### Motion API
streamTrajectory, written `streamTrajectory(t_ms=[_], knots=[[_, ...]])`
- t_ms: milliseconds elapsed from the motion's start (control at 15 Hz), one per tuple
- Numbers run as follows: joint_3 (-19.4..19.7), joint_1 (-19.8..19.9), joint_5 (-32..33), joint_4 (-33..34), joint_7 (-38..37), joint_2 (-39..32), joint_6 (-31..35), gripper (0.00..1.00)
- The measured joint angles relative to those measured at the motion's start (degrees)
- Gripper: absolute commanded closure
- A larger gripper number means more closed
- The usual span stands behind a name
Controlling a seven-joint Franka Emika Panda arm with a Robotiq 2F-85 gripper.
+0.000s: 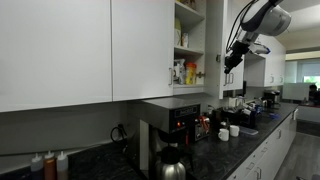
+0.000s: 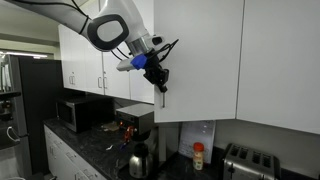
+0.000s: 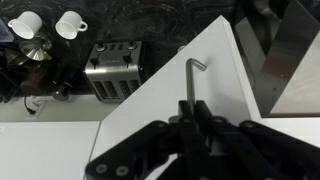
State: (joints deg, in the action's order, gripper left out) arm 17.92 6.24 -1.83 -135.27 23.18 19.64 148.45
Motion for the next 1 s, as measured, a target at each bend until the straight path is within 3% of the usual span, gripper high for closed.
streamTrajectory(t_ms=[333,400,1000], knots=[[0.0,0.0,0.01,0.0,0.0,0.0,0.0,0.89],[0.0,0.01,0.01,0.0,0.0,0.0,0.0,0.97],[0.05,-0.09,-0.15,0.06,-0.23,-0.18,0.14,0.97]])
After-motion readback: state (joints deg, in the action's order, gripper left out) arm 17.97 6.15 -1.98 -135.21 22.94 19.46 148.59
